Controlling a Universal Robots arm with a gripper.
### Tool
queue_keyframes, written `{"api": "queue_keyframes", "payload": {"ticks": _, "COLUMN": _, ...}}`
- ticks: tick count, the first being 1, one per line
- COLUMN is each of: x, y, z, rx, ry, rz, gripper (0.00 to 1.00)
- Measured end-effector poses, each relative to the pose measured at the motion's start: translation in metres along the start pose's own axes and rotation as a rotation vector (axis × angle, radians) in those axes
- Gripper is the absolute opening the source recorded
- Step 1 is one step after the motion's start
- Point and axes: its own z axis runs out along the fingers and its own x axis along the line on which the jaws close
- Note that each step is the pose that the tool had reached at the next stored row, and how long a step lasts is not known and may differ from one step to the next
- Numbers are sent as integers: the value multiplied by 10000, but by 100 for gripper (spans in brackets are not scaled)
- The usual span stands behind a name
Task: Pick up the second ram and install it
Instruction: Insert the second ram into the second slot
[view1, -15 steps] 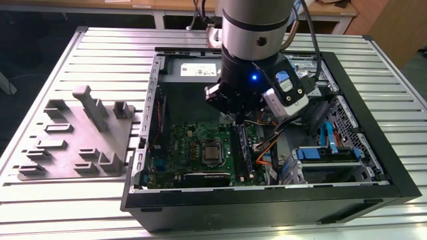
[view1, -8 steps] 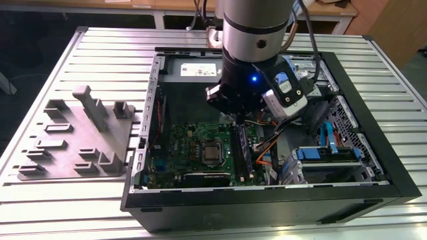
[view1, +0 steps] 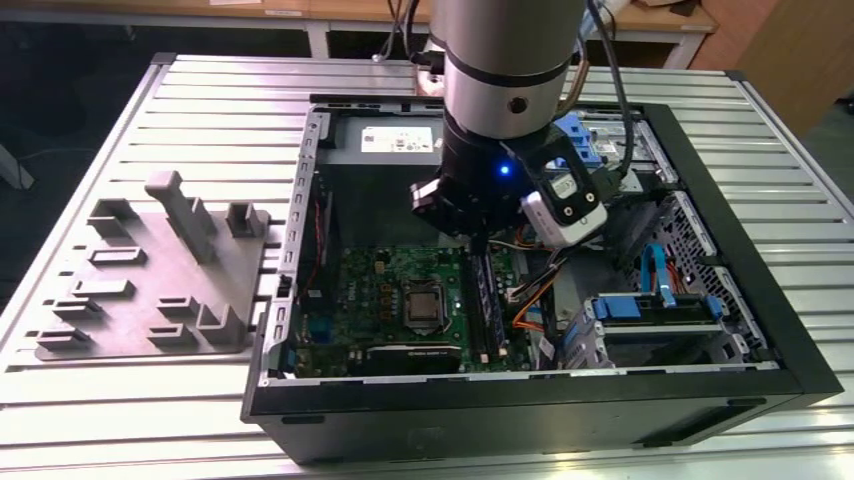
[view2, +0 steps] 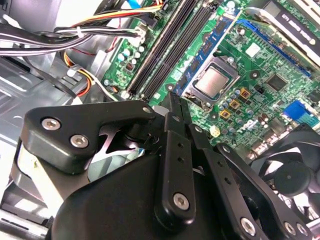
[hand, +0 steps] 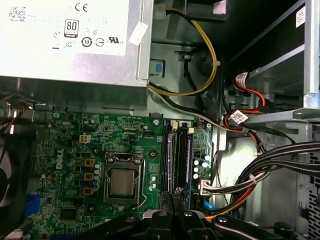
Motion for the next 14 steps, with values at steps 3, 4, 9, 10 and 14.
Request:
{"api": "queue_keyframes", "payload": {"ticks": 3, "x": 0, "y": 0, "z": 1, "rx": 1, "ry": 0, "rz": 0, "gripper": 8}}
{"api": "queue_keyframes", "payload": {"ticks": 4, "x": 0, "y": 0, "z": 9, "rx": -5, "ry": -2, "rz": 0, "gripper": 8}}
{"api": "queue_keyframes", "payload": {"ticks": 9, "x": 6, "y": -5, "z": 88, "rx": -10, "ry": -2, "rz": 2, "gripper": 8}}
{"api": "queue_keyframes", "payload": {"ticks": 10, "x": 8, "y": -6, "z": 106, "rx": -11, "ry": -2, "rz": 3, "gripper": 8}}
{"api": "queue_keyframes", "payload": {"ticks": 14, "x": 13, "y": -11, "z": 179, "rx": -12, "ry": -3, "rz": 21, "gripper": 8}}
